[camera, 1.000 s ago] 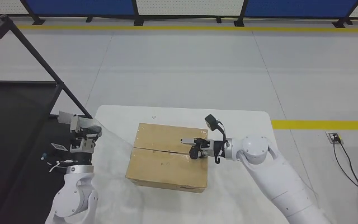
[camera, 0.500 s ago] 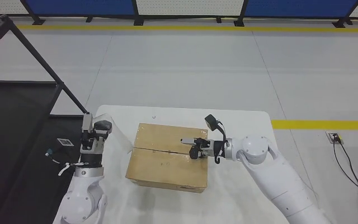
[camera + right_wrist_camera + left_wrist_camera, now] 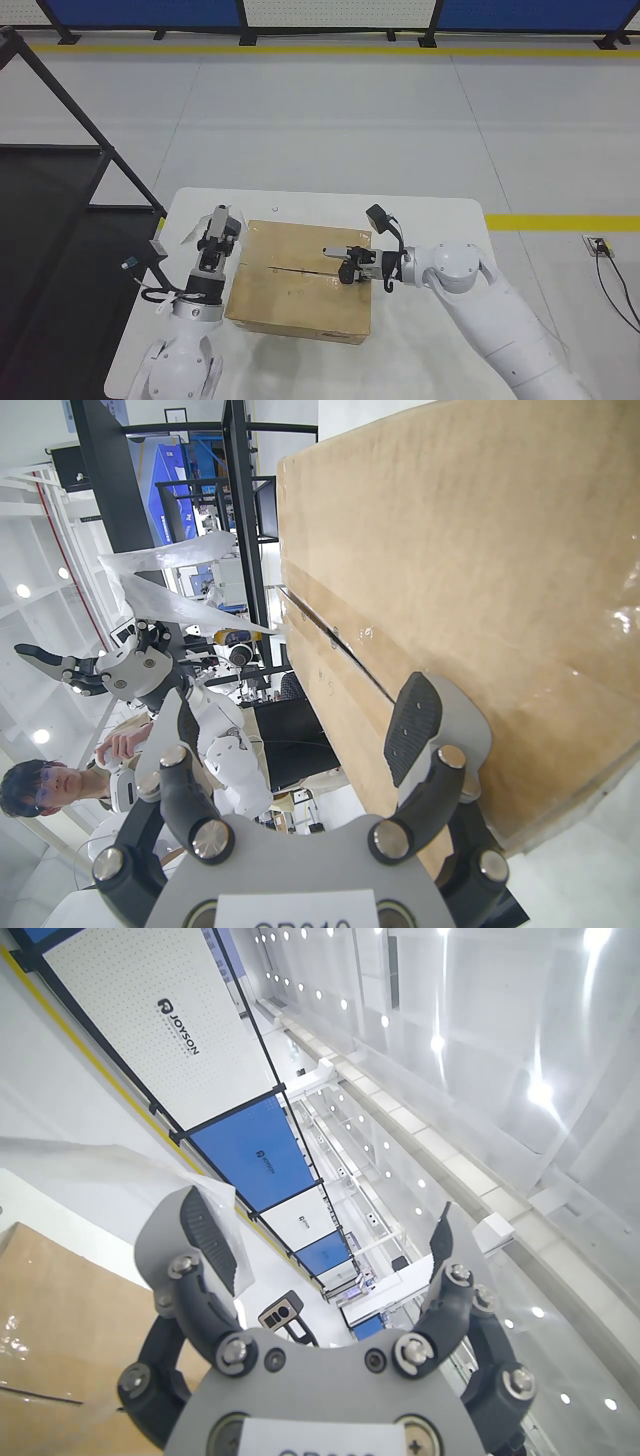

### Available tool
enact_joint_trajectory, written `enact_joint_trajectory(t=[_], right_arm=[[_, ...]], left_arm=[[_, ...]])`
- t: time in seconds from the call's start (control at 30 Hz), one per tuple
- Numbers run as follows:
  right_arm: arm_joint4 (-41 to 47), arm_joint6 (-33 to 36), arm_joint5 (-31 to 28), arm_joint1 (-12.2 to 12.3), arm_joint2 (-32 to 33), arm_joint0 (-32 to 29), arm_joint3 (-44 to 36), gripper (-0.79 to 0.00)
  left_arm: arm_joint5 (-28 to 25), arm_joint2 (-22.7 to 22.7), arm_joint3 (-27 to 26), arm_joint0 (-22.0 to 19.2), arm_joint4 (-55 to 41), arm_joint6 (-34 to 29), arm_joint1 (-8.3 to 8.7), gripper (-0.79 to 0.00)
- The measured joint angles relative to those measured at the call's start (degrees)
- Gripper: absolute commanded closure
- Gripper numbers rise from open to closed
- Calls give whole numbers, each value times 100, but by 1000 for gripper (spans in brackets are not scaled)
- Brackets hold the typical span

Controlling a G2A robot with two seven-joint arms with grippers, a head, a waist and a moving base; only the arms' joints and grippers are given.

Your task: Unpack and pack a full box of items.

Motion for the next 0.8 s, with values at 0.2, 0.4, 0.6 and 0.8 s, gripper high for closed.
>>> enact_joint_trajectory(t=[0.2,0.4,0.6,0.8], right_arm=[[0,0,0,0,0,0,0,-785],[0,0,0,0,0,0,0,-785],[143,-233,-96,-1,73,-205,-169,-785],[265,-221,-119,-7,107,-259,-196,-785]], left_arm=[[31,206,79,-76,198,95,-43,-785],[-131,199,-109,-80,-475,279,-101,-785],[-252,180,-401,-94,-1551,173,-153,-785],[-120,195,-454,-73,-1812,62,-161,-785]])
